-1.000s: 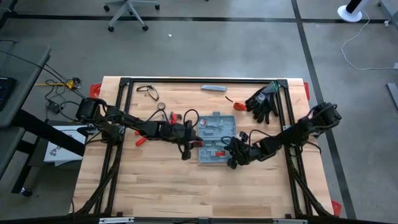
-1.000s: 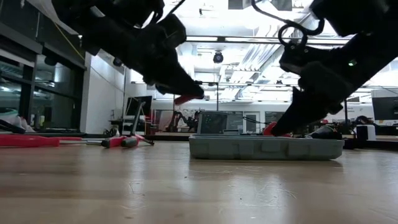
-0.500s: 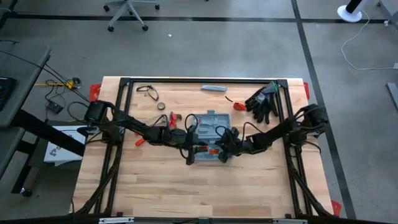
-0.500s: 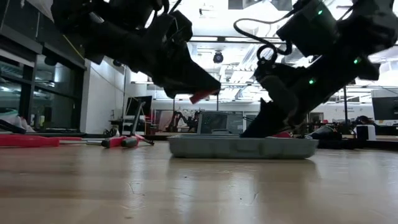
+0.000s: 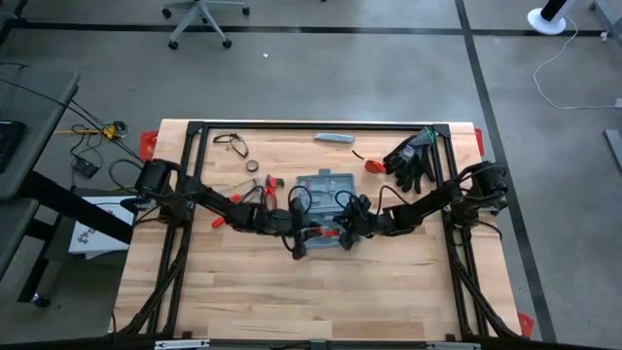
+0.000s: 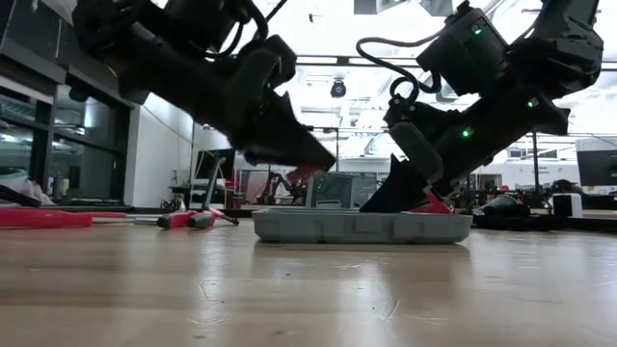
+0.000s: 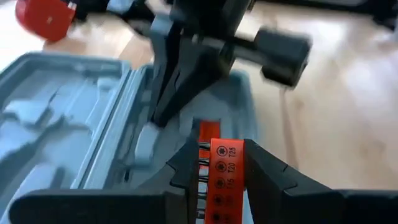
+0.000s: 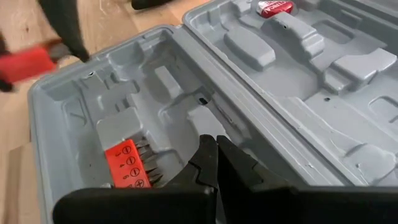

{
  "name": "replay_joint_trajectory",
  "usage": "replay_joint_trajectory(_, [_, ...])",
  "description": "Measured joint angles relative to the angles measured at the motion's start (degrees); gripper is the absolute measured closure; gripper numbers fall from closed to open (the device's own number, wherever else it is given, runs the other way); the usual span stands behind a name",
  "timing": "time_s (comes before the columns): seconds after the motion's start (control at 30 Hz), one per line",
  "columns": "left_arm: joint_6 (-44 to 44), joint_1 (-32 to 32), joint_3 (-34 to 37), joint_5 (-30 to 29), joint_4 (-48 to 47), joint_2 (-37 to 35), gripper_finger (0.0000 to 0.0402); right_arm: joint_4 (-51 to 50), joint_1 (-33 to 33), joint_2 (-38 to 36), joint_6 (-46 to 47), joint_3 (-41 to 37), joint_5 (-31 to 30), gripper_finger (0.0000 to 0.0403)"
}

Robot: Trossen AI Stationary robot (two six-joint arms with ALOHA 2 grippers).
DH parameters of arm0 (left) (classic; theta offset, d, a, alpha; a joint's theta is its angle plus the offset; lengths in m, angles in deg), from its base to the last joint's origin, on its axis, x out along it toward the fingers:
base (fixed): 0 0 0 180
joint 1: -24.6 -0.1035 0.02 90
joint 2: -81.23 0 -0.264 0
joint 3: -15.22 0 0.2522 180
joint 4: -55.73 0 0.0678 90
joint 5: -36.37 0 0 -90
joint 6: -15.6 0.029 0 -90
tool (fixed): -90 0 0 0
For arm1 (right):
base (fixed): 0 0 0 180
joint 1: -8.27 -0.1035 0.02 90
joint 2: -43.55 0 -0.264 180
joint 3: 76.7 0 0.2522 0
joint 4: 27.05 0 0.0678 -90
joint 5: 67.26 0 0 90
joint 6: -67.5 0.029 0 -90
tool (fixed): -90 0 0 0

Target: Prefit tool cases

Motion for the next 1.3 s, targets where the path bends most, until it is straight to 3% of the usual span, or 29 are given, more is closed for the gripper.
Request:
replay_joint_trajectory(0.4, [-4.34,0.67,0.04,-1.14,1.62,6.69,0.0321,-0.30,-0.02,-0.02,-0.20,0.00,-0.02,0.0403])
replay_joint_trajectory(1.13, [-2.36,-0.69,-0.15,2.15,-5.84,5.22,0.0321,0.56,-0.07,0.01,-2.47,-0.09,1.08,0.0403])
replay_joint_trajectory(1.3, [-2.36,-0.69,-0.17,2.04,-7.37,5.15,0.0321,6.29,-0.44,0.20,-5.73,-0.22,6.87,0.0403])
